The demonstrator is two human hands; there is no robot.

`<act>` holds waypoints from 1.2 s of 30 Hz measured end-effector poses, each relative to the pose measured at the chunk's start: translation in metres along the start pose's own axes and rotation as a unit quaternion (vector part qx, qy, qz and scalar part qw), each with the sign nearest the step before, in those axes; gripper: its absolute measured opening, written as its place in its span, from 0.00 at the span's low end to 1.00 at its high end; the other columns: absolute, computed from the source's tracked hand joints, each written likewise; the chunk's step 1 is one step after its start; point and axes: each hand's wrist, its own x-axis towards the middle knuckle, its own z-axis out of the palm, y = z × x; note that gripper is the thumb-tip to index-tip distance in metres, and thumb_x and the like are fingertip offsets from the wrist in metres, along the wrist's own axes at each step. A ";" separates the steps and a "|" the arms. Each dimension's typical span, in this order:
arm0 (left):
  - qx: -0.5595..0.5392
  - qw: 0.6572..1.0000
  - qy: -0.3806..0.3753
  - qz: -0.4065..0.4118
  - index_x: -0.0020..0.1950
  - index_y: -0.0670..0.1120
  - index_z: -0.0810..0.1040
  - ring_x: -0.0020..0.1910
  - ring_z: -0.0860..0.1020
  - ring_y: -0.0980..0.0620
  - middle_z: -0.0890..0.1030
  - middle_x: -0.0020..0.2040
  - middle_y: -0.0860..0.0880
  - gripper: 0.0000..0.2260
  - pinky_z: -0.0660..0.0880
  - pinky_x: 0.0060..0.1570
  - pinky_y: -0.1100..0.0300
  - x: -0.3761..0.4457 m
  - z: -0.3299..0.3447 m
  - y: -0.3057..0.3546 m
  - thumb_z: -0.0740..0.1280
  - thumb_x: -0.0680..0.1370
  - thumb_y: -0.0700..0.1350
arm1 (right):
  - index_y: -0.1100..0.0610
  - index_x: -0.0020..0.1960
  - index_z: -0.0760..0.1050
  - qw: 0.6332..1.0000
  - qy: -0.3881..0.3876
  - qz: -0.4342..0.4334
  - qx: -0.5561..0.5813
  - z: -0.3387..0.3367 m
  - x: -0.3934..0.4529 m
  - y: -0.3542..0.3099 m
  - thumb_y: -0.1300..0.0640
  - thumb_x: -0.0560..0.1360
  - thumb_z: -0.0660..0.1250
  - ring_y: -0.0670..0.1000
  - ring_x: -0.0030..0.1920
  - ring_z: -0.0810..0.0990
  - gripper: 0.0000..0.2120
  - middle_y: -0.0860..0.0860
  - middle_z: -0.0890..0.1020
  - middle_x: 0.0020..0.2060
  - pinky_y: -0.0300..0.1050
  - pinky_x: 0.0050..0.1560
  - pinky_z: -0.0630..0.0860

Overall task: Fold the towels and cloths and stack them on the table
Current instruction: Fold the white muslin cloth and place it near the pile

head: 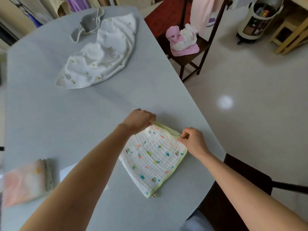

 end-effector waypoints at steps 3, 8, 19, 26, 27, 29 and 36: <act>-0.001 0.998 0.061 -0.035 0.60 0.46 0.71 0.48 0.78 0.42 0.82 0.48 0.47 0.10 0.65 0.46 0.58 -0.034 -0.015 -0.007 0.62 0.81 0.48 | 0.64 0.32 0.73 0.998 0.035 -0.054 0.016 -0.008 0.006 -0.025 0.64 0.66 0.75 0.51 0.30 0.69 0.11 0.53 0.74 0.27 0.43 0.33 0.63; -0.054 0.985 0.152 -0.064 0.53 0.44 0.71 0.42 0.76 0.40 0.78 0.49 0.48 0.05 0.69 0.37 0.55 -0.109 -0.038 -0.029 0.62 0.80 0.45 | 0.64 0.34 0.74 0.984 0.066 -0.168 0.011 -0.003 0.001 -0.082 0.60 0.70 0.74 0.56 0.32 0.75 0.12 0.56 0.78 0.29 0.48 0.36 0.70; -0.041 0.941 0.248 -0.226 0.51 0.44 0.78 0.42 0.78 0.40 0.76 0.49 0.46 0.06 0.75 0.38 0.51 -0.283 -0.040 -0.032 0.62 0.79 0.42 | 0.60 0.38 0.71 0.916 0.056 -0.392 -0.063 0.046 -0.082 -0.195 0.60 0.74 0.70 0.51 0.37 0.71 0.10 0.51 0.74 0.35 0.42 0.38 0.63; -0.060 0.915 0.231 -0.325 0.45 0.43 0.78 0.42 0.79 0.42 0.80 0.43 0.46 0.06 0.76 0.41 0.52 -0.363 -0.034 -0.032 0.62 0.75 0.37 | 0.58 0.38 0.69 0.884 0.055 -0.447 -0.125 0.071 -0.143 -0.230 0.60 0.74 0.69 0.51 0.37 0.70 0.11 0.49 0.71 0.35 0.42 0.37 0.60; -0.059 0.910 0.232 -0.337 0.45 0.44 0.78 0.42 0.79 0.43 0.81 0.43 0.47 0.06 0.76 0.41 0.53 -0.370 -0.035 -0.030 0.62 0.75 0.37 | 0.59 0.38 0.69 0.882 0.054 -0.446 -0.141 0.071 -0.148 -0.232 0.60 0.74 0.69 0.52 0.38 0.71 0.10 0.50 0.72 0.35 0.43 0.37 0.60; -0.030 0.908 0.233 -0.347 0.48 0.47 0.79 0.43 0.80 0.45 0.82 0.44 0.49 0.07 0.73 0.40 0.57 -0.378 -0.039 -0.026 0.63 0.76 0.39 | 0.60 0.39 0.71 0.876 0.057 -0.447 -0.169 0.069 -0.154 -0.233 0.62 0.74 0.68 0.54 0.40 0.73 0.07 0.51 0.73 0.37 0.44 0.38 0.61; -0.117 0.888 0.236 -0.378 0.45 0.46 0.77 0.39 0.80 0.45 0.80 0.45 0.44 0.10 0.77 0.39 0.55 -0.397 -0.047 -0.028 0.62 0.73 0.32 | 0.61 0.42 0.75 0.869 0.066 -0.445 -0.207 0.073 -0.167 -0.249 0.68 0.72 0.64 0.56 0.42 0.76 0.04 0.55 0.78 0.40 0.45 0.39 0.65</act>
